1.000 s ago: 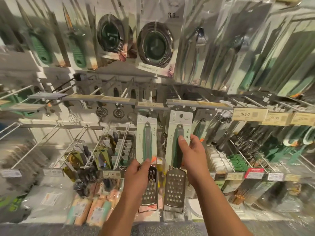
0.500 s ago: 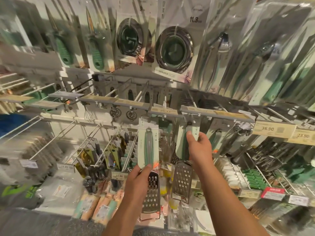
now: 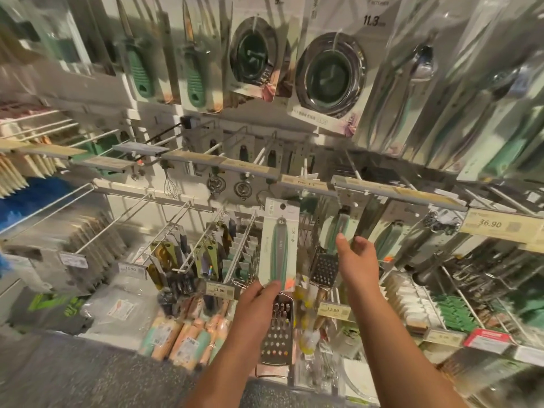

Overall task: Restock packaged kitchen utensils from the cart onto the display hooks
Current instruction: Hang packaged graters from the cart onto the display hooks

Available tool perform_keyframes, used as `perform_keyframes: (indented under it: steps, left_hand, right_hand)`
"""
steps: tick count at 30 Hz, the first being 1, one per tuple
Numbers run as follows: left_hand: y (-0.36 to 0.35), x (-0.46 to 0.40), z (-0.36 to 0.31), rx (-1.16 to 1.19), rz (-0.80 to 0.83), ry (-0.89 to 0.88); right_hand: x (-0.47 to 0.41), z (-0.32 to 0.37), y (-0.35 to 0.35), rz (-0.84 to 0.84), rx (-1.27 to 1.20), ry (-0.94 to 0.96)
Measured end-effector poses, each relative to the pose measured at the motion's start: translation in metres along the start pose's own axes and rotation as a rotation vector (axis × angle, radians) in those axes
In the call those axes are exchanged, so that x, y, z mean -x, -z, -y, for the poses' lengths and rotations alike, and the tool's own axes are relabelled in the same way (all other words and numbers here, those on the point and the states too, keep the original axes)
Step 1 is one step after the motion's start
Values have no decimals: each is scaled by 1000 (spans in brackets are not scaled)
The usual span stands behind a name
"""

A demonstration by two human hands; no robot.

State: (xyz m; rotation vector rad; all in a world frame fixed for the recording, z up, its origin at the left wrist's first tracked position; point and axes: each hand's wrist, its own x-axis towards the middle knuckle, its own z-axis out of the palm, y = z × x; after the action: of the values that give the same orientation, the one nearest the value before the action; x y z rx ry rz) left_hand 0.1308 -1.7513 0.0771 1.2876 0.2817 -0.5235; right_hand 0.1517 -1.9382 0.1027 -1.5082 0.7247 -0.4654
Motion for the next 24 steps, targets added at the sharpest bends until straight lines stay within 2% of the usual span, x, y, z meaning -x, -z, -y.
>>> perform_keyframes:
  steps: [4, 8, 12, 17, 24]
  left_hand:
    - [-2, 0, 11, -7, 61, 6]
    - [-7, 5, 17, -32, 155, 16]
    - [-14, 5, 20, -108, 148, 56]
    - [-23, 8, 21, -155, 203, 47]
    - [-34, 1, 13, -219, 220, 1]
  right_hand:
    - [19, -3, 4, 51, 7, -14]
    - [40, -2, 0, 240, 59, -22]
    - [54, -10, 0, 297, 43, 3]
    - [57, -9, 12, 239, -82, 24]
    - [52, 3, 27, 139, -78, 132]
